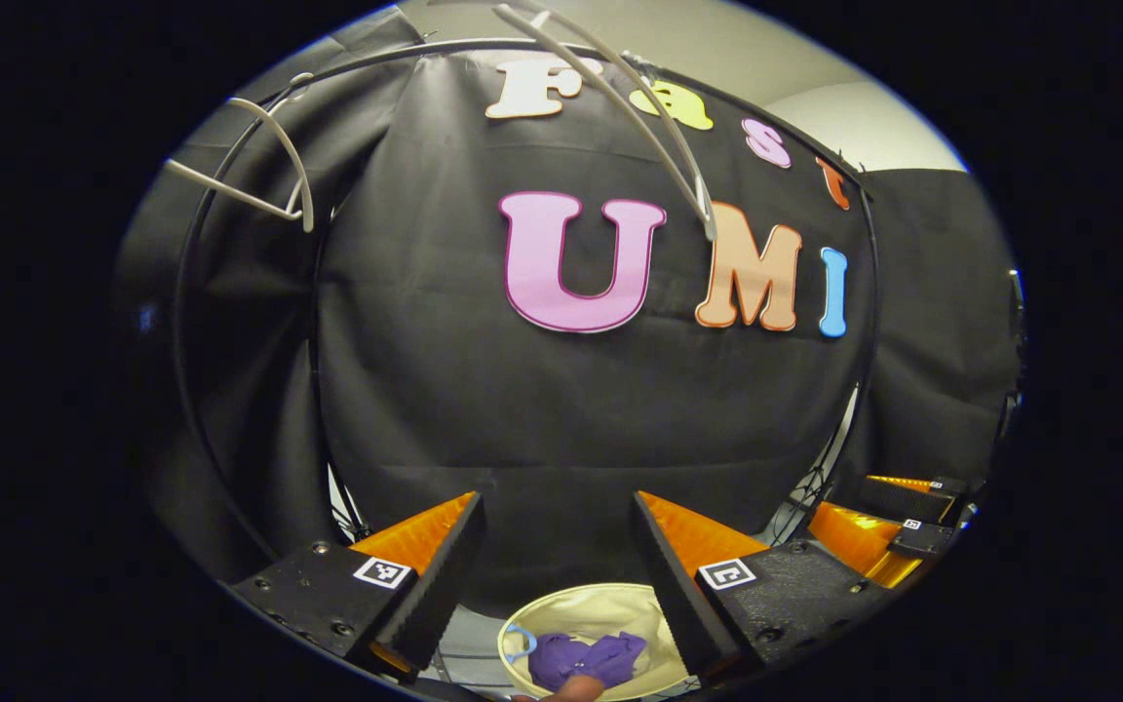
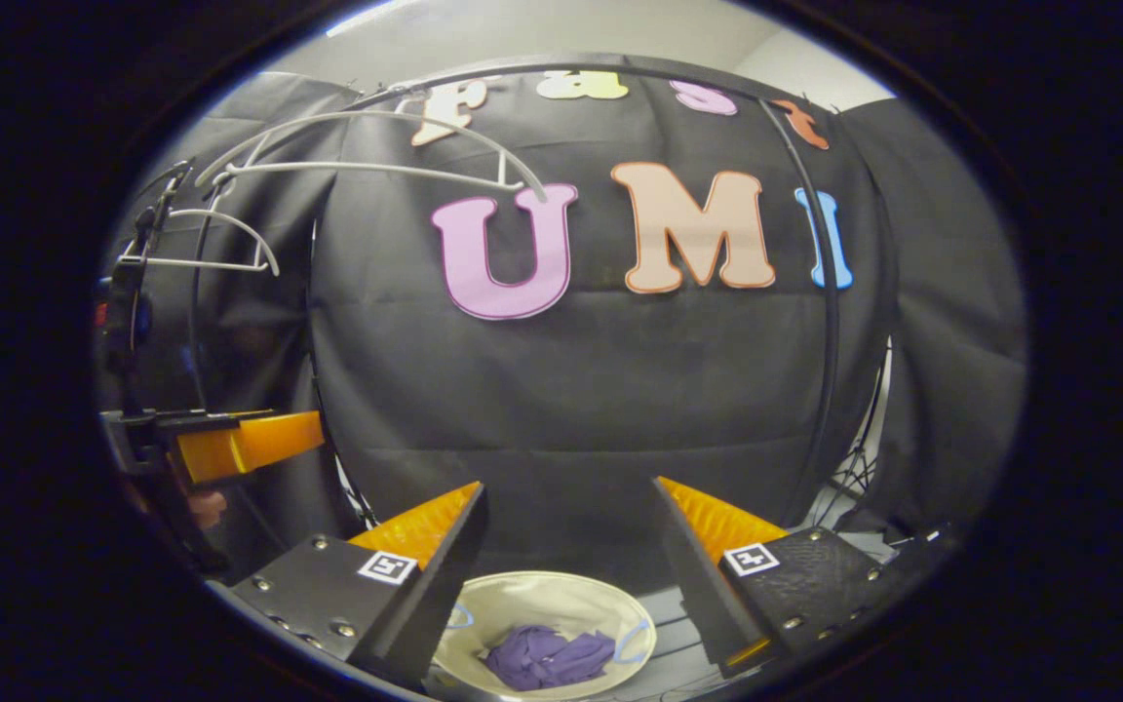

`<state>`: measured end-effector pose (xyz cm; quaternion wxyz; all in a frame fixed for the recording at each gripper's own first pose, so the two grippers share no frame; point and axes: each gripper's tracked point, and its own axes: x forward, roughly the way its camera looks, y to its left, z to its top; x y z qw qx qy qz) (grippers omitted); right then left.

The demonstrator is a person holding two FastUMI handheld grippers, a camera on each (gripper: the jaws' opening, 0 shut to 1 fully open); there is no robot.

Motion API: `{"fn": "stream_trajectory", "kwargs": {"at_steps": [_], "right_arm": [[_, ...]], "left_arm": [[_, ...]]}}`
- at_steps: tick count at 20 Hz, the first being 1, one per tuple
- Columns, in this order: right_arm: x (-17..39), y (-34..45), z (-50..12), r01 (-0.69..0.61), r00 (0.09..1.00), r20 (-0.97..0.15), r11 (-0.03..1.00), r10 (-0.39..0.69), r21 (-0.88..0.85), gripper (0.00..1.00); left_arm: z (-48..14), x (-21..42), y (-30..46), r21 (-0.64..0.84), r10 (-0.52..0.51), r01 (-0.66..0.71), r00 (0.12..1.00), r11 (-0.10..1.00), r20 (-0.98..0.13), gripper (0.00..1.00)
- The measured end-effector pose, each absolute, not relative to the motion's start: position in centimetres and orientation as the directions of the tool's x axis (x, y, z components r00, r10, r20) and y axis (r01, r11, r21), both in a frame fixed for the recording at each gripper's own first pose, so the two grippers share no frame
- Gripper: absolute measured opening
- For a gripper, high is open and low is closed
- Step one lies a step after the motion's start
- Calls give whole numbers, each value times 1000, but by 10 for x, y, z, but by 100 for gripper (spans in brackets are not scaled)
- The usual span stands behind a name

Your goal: Grasp the clothes on the hanger with both hands and then place them into the laundry hamper below.

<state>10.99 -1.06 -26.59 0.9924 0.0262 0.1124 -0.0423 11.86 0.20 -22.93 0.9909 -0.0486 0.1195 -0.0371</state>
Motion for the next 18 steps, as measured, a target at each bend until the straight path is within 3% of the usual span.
{"fn": "stream_trajectory", "kwargs": {"at_steps": [1, 2, 3, 4, 5, 10, 11, 12, 13, 14, 16, 18], "right_arm": [[108, -11, -257, 89, 974, -213, 995, -79, 39, 99], [106, -10, -250, 89, 976, -204, 995, -79, 37, 99], [105, -8, -242, 88, 978, -196, 995, -79, 38, 93], [101, -6, -234, 87, 979, -187, 995, -78, 42, 93], [100, -4, -227, 85, 981, -177, 995, -75, 49, 98], [87, 1, -183, 87, 991, -106, 994, -80, 70, 98], [83, 1, -176, 90, 992, -95, 994, -84, 62, 98], [79, 0, -167, 93, 993, -81, 994, -89, 55, 98], [76, 2, -159, 90, 994, -61, 995, -87, 50, 98], [73, 5, -151, 80, 996, -41, 996, -78, 48, 98], [65, 10, -141, 69, 998, -13, 997, -68, 40, 100], [55, 11, -136, 76, 997, 4, 997, -76, 20, 100]], "left_arm": [[-221, 117, 2, -114, -83, 58, 971, 992, -224, 87], [-212, 116, 1, -122, -90, 64, 973, 990, -214, 92], [-205, 114, 1, -127, -93, 68, 975, 990, -204, 87], [-198, 112, 1, -130, -96, 71, 975, 989, -198, 92], [-189, 108, 2, -132, -96, 72, 978, 989, -187, 92], [-154, 93, 3, -113, -98, 82, 984, 990, -150, 91], [-148, 91, 6, -107, -93, 78, 985, 991, -145, 86], [-142, 89, 8, -100, -88, 75, 987, 992, -134, 91], [-137, 84, 11, -91, -75, 63, 989, 994, -129, 86], [-131, 81, 14, -86, -67, 56, 990, 995, -123, 87], [-125, 73, 14, -86, -65, 55, 991, 995, -117, 95], [-117, 66, 15, -94, -59, 50, 994, 994, -96, 91]]}}
